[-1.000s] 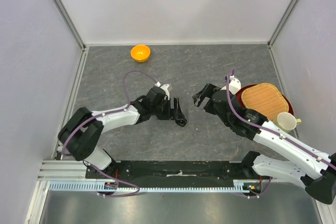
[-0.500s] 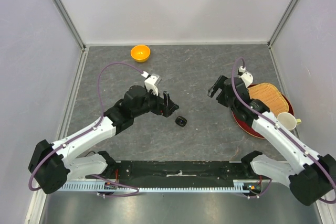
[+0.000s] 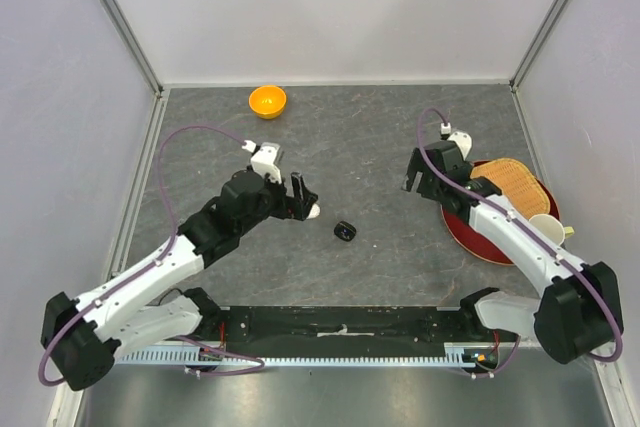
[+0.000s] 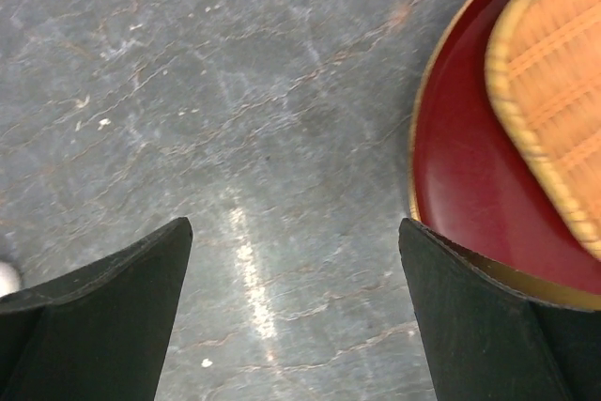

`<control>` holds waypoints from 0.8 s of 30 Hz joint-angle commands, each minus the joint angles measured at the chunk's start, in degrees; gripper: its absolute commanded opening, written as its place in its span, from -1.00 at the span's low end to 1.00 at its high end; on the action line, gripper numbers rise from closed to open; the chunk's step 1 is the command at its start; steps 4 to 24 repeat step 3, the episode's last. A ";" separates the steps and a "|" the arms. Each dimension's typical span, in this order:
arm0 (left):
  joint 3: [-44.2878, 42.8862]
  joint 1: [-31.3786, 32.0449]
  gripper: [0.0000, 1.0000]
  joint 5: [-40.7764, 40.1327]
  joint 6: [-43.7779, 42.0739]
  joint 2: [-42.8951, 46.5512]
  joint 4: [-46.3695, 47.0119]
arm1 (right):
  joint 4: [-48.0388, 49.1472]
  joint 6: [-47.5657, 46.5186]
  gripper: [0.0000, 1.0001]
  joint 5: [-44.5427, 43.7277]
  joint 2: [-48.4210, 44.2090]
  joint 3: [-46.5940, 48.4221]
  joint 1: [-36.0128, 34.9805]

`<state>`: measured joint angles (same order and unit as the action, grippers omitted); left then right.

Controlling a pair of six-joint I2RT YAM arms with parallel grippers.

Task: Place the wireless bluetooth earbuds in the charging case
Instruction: Reset both arms

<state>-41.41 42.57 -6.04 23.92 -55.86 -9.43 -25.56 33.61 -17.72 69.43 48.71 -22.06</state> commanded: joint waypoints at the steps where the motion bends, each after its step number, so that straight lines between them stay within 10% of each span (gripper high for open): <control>1: 0.98 0.06 0.79 -8.36 -0.98 3.21 0.56 | 4.11 -7.49 0.96 -10.22 -2.54 1.04 0.09; 24: 1.07 0.06 0.84 -11.00 -0.37 4.00 0.20 | 8.74 -11.35 0.96 -13.91 -4.11 -1.76 0.18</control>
